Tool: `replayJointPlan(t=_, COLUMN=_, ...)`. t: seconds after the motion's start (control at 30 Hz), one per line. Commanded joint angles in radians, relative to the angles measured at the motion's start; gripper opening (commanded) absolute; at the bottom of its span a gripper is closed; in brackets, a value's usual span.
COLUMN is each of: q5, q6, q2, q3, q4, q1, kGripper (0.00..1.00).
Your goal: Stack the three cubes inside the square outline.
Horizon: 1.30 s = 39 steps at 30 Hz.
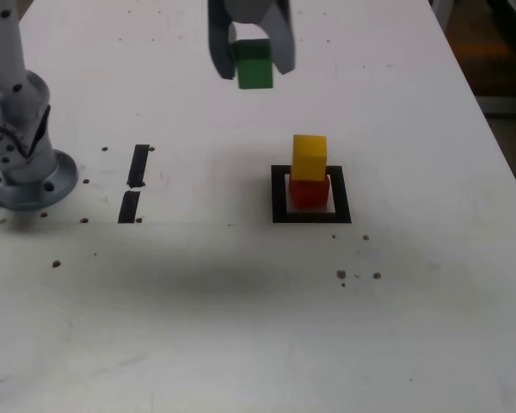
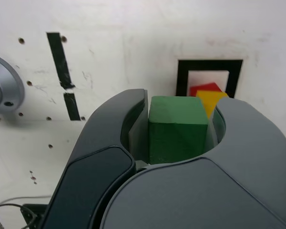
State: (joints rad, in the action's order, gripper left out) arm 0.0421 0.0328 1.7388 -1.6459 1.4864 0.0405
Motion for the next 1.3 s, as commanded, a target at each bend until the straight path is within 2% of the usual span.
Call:
replayJointPlan(t=0.0, q5=-0.011, q6=-0.012, q2=0.017, q3=-0.026, q4=0.005, q1=0.022, kGripper=0.06)
replayJointPlan(t=0.23, q5=-0.042, q6=-0.037, q2=0.065, q3=-0.056, q4=-0.009, q1=0.069, kGripper=0.06)
replayJointPlan(t=0.7, q5=-0.059, q6=-0.043, q2=0.134, q3=-0.013, q4=-0.115, q1=0.085, kGripper=0.07)
replayJointPlan(t=0.97, q5=-0.048, q6=-0.044, q2=0.143, q3=0.027, q4=-0.169, q1=0.085, kGripper=0.08)
replayJointPlan(t=1.27, q5=-0.005, q6=-0.044, q2=0.143, q3=0.038, q4=-0.215, q1=0.085, kGripper=0.10)
